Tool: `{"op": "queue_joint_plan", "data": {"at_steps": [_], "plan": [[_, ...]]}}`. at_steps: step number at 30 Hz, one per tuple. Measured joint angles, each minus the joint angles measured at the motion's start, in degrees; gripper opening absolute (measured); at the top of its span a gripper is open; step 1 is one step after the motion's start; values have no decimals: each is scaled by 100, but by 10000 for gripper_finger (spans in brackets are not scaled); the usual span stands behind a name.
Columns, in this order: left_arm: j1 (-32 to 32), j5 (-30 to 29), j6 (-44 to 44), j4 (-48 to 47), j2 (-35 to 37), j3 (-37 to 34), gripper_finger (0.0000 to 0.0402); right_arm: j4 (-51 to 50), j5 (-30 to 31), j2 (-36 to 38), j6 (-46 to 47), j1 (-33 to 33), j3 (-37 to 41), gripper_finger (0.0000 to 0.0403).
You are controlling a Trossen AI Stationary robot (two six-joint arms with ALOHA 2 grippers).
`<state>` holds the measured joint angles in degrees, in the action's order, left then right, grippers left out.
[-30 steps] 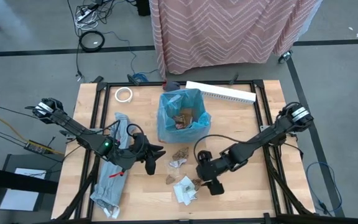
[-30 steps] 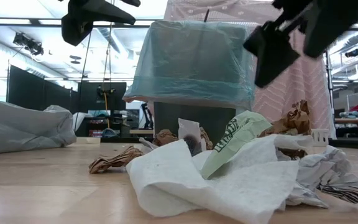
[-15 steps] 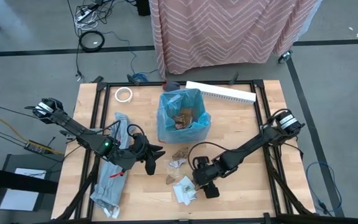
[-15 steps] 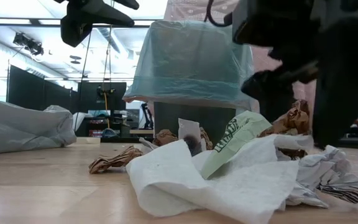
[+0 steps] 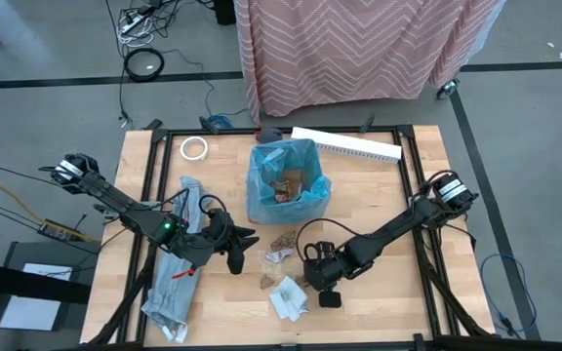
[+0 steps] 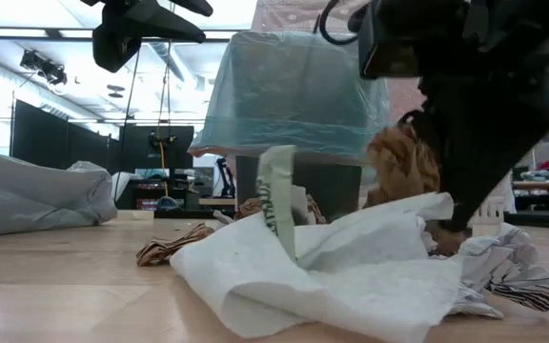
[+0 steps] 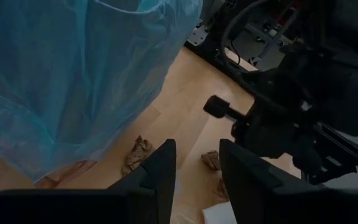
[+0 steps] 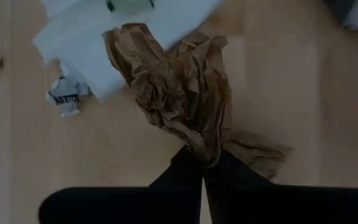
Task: Place trash/remove bag and relplace
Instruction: Put the brown napkin into the trash bin
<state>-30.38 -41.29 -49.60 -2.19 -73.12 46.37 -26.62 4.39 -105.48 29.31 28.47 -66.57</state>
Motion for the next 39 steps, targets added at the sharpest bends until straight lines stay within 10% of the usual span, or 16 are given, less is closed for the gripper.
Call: {"op": "queue_joint_plan", "data": {"at_steps": [16,28,39], "plan": [[1,-115,-4,-14,0,0,131,-2026,1239,1708,-738,-153,-912,0],[-1,-269,-13,19,-1,0,131,-1683,2893,2864,-2114,-997,-2424,0],[0,-412,-20,212,-2,0,131,-1279,1134,2369,-2955,-3213,-2456,0]]}}
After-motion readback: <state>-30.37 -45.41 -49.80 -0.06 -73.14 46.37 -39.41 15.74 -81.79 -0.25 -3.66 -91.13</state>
